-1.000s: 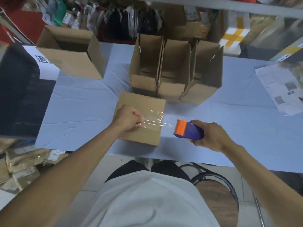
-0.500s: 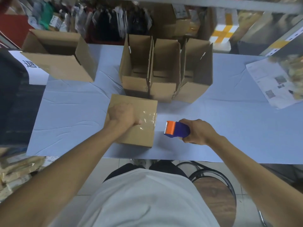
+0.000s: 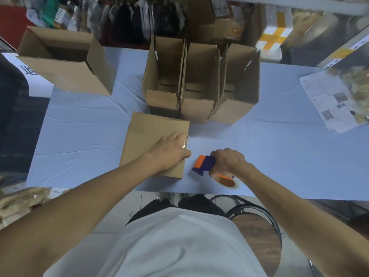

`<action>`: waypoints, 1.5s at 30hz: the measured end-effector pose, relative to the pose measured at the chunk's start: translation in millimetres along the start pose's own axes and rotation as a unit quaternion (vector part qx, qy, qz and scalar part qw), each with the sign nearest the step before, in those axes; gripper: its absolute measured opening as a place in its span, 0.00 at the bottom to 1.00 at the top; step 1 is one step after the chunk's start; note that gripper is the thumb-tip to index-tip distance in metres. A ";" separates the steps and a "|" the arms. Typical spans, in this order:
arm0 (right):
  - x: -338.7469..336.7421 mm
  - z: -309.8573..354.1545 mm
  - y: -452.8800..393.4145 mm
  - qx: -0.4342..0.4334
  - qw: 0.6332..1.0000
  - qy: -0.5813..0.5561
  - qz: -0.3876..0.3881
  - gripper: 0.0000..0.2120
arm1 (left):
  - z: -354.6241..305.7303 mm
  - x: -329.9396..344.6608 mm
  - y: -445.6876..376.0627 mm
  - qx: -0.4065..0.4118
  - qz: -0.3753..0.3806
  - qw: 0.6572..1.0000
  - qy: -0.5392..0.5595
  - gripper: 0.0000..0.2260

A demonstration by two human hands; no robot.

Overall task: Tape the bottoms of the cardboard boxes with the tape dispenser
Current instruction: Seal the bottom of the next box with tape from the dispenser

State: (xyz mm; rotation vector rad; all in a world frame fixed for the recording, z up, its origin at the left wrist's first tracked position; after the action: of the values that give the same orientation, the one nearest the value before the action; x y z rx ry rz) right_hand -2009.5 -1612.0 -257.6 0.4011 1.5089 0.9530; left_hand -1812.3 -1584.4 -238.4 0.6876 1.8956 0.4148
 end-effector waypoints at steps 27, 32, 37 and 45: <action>61.8 44.0 -2.8 -0.021 0.933 -0.210 -0.293 0.18 | 34.8 33.4 41.9 0.057 -0.227 0.972 0.020 0.18; 35.2 59.8 1.2 0.001 0.872 -0.316 -0.373 0.14 | 56.2 28.6 57.6 -0.040 -0.305 0.951 0.038 0.20; 19.1 94.6 -7.2 -0.032 0.821 -0.504 -0.265 0.10 | 87.6 23.1 68.8 -0.214 -0.252 0.932 0.151 0.40; 16.3 91.7 -13.7 -0.023 0.771 -0.601 -0.208 0.05 | 99.4 12.4 68.3 -0.236 -0.232 0.918 0.217 0.43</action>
State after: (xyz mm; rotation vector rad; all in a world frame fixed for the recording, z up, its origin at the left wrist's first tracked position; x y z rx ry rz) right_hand -1922.7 -1578.2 -270.8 0.4720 0.3334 0.2076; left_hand -1706.7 -1525.8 -249.2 -0.1991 2.1712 0.7240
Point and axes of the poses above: each hand's wrist, its own y-axis away from the middle knuckle, its own x-axis out of the palm, z = x × y, the point moved 2 cm from there along -y, towards the middle knuckle, and after that the axes turned 4 degrees about z, right-handed, at the moved point
